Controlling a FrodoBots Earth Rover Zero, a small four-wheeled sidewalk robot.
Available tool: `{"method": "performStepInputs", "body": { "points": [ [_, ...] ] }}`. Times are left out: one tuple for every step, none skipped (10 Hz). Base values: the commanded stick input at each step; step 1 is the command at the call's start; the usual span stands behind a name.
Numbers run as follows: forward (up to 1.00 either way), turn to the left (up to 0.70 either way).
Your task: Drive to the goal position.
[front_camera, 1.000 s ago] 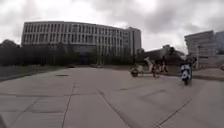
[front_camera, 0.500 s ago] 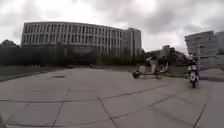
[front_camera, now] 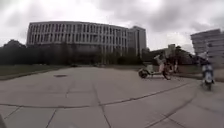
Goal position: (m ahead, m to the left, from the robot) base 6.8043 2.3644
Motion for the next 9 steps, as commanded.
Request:
{"method": "performStepInputs", "body": {
  "points": [
    [0.70, 0.00],
    [0.70, 0.00],
    [0.70, 0.00],
    [0.70, 0.00],
    [0.70, 0.00],
    [0.70, 0.00],
    [0.70, 0.00],
    [0.70, 0.00],
    [0.70, 0.00]
  ]
}}
